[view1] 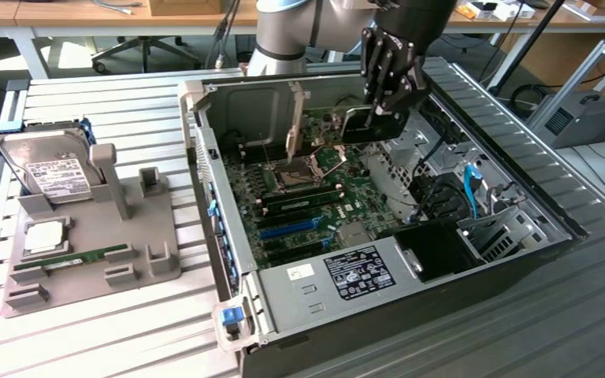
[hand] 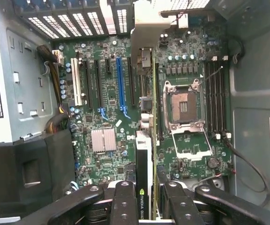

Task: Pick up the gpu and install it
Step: 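Insert the gpu into the slot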

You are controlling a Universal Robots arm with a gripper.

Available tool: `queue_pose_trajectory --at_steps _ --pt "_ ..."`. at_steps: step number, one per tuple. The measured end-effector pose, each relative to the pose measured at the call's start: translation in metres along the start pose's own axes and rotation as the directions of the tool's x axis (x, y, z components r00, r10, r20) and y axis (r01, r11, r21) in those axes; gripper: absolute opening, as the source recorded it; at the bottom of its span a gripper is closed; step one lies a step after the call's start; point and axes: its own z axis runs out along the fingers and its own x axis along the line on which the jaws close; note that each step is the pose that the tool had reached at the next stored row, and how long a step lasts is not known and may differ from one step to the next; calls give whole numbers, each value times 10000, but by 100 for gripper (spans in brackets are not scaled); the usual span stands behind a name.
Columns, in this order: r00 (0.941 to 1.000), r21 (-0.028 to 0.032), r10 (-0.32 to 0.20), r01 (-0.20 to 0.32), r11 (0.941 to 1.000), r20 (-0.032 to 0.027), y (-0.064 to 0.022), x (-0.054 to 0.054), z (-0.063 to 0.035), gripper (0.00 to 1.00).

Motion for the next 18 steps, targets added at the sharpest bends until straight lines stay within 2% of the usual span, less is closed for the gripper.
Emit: queue_pose_trajectory --at_steps 11,18 --pt "10000 9 1 -1 10000 1 184 15 25 27" --pt "10000 9 1 -1 10000 1 198 16 27 27"
